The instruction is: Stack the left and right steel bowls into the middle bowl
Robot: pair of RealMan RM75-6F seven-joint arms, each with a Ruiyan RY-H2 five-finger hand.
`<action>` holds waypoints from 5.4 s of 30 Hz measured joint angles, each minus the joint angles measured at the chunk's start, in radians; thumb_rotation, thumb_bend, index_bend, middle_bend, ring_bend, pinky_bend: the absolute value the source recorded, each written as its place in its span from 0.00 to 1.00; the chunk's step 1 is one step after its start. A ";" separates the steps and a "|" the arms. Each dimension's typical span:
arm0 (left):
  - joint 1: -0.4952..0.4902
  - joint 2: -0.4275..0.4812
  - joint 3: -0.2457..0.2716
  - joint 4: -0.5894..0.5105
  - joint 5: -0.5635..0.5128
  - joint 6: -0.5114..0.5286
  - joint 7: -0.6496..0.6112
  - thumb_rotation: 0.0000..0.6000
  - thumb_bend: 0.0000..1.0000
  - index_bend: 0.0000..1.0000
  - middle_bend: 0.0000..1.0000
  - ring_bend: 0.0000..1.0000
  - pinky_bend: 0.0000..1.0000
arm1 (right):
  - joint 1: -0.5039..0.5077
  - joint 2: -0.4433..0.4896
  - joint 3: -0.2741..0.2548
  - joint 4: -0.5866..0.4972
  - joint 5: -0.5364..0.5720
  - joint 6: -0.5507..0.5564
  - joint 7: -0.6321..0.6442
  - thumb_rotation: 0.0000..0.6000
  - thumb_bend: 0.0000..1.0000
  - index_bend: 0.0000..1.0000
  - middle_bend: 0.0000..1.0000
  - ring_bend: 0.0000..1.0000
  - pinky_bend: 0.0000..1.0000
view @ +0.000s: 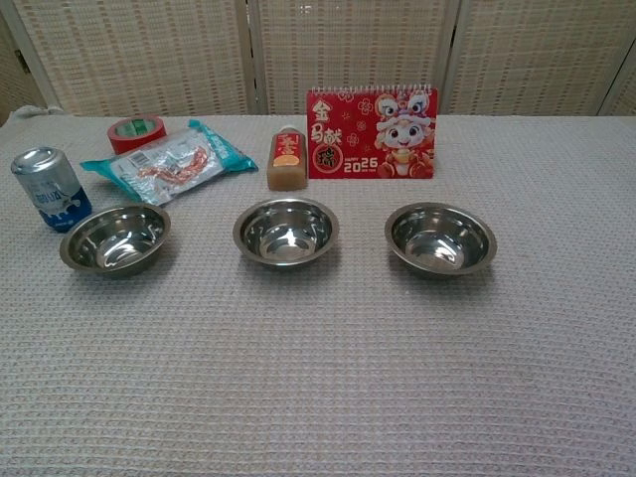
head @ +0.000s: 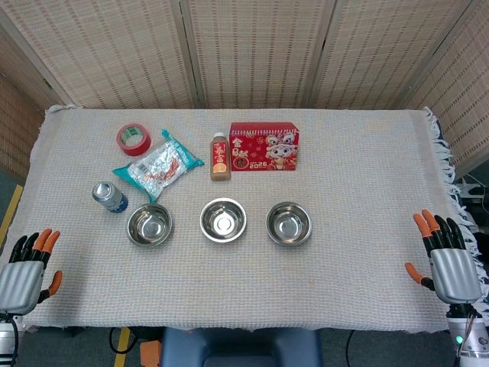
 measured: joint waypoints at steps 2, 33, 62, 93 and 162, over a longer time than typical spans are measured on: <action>0.001 -0.002 0.002 0.001 0.011 0.005 -0.004 1.00 0.44 0.00 0.00 0.00 0.05 | 0.001 -0.001 -0.001 -0.001 0.001 -0.004 -0.001 1.00 0.12 0.00 0.00 0.00 0.00; -0.197 -0.531 -0.039 0.544 0.086 -0.124 0.037 1.00 0.45 0.14 0.00 0.00 0.06 | 0.013 0.002 0.030 0.021 0.088 -0.051 0.013 1.00 0.12 0.00 0.00 0.00 0.00; -0.335 -0.818 -0.049 1.126 0.187 0.061 -0.192 1.00 0.44 0.76 0.19 0.00 0.08 | 0.009 0.016 0.028 -0.003 0.098 -0.051 0.010 1.00 0.12 0.00 0.00 0.00 0.00; -0.600 -0.861 -0.073 0.850 0.209 -0.118 0.067 1.00 0.45 0.50 0.10 0.00 0.04 | -0.039 0.113 0.054 -0.072 0.137 0.009 0.092 1.00 0.14 0.00 0.00 0.00 0.00; -0.048 -0.096 -0.012 0.159 -0.044 0.057 -0.089 1.00 0.45 0.00 0.00 0.00 0.02 | 0.475 -0.505 0.055 0.361 -0.125 -0.297 -0.157 1.00 0.45 0.72 0.13 0.00 0.00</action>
